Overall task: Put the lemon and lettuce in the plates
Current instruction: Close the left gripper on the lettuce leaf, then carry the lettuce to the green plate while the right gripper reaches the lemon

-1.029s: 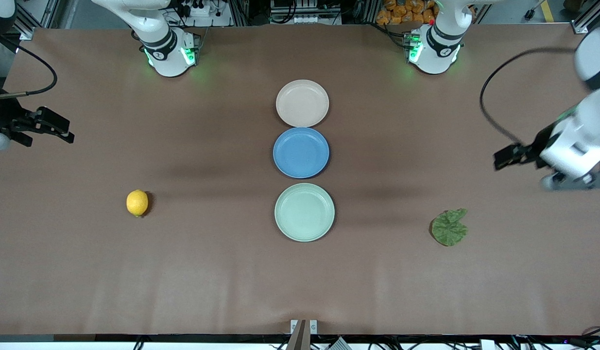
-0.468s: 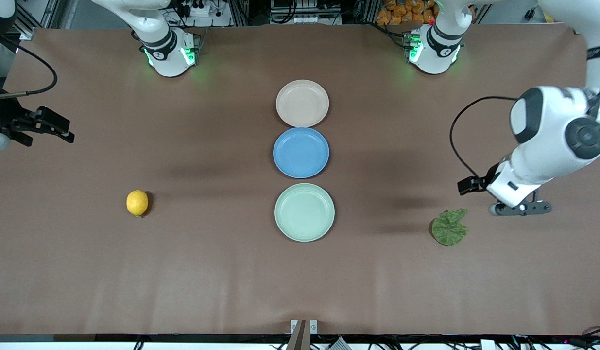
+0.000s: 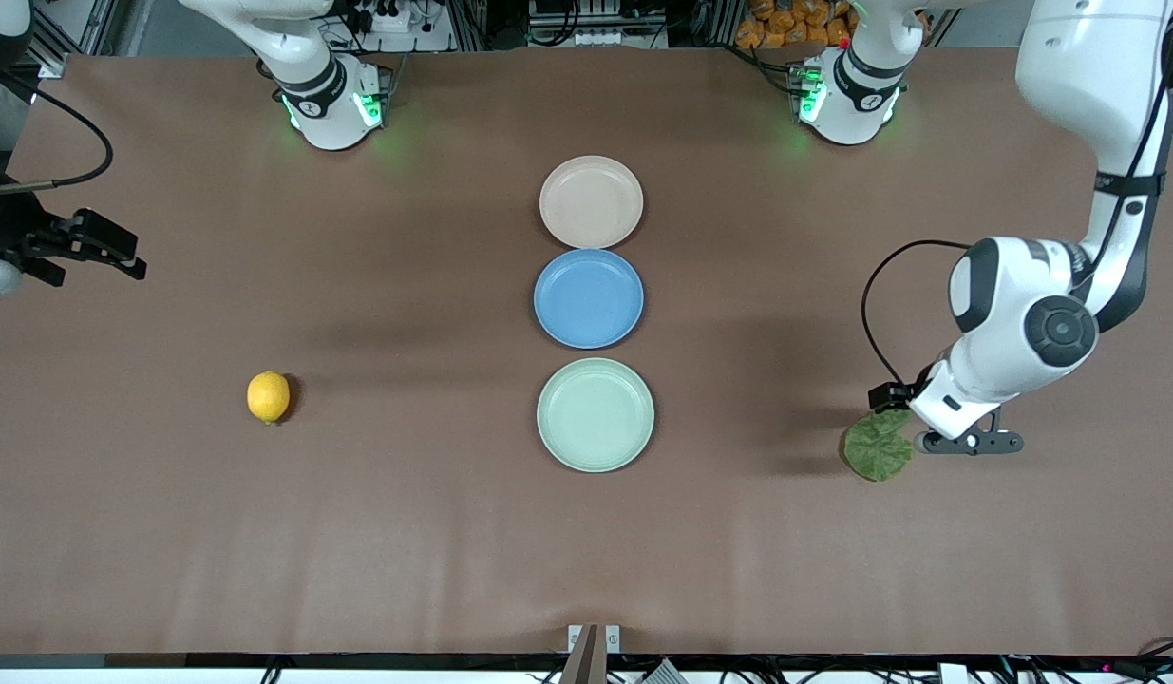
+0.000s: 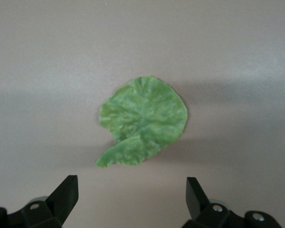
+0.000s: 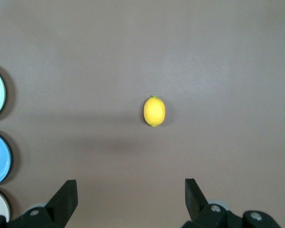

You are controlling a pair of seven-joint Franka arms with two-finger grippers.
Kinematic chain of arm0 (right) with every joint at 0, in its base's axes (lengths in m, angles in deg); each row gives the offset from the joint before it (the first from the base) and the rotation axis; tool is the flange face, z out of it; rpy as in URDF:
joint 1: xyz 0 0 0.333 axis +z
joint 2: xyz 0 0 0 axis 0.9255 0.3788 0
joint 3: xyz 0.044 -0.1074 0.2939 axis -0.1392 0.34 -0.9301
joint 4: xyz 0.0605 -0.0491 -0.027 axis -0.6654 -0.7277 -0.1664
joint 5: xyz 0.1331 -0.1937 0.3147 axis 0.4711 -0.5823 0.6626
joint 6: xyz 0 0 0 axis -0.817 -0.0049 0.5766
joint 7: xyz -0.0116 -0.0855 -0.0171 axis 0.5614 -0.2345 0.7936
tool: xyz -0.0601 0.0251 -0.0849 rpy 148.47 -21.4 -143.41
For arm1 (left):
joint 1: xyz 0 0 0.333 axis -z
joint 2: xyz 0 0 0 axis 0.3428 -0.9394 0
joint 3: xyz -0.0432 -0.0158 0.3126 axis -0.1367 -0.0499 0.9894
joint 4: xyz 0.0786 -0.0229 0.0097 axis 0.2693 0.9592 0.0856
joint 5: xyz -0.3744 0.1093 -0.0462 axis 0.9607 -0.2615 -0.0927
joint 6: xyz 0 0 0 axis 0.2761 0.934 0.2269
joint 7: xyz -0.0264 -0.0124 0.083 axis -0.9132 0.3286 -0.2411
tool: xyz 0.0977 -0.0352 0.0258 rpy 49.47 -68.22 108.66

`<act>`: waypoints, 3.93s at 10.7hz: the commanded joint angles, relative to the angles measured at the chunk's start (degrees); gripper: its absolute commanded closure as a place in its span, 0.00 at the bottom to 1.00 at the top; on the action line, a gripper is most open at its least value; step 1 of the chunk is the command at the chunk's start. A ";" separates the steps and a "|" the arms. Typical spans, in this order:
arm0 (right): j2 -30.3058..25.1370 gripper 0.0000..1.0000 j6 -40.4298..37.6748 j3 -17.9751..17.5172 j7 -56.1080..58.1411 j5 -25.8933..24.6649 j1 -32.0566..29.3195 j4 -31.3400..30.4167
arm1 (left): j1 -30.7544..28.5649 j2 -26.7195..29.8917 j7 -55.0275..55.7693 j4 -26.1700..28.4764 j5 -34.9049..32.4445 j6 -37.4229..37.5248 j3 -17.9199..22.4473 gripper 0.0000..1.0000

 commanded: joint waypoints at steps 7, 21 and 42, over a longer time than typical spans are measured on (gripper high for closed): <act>-0.07 0.00 0.51 -0.26 0.66 0.63 -0.41 -0.89 | -1.30 -10.77 -1.13 -4.41 -1.99 -9.46 0.03 0.14; 2.30 0.00 3.04 -0.26 0.14 0.45 0.46 -4.12 | -0.77 -9.47 0.11 -5.47 -1.64 -8.67 -0.67 1.00; 24.53 0.00 34.97 -0.09 0.13 0.01 -0.59 -20.50 | 31.55 -17.37 56.77 -16.72 1.18 -20.43 -2.26 1.00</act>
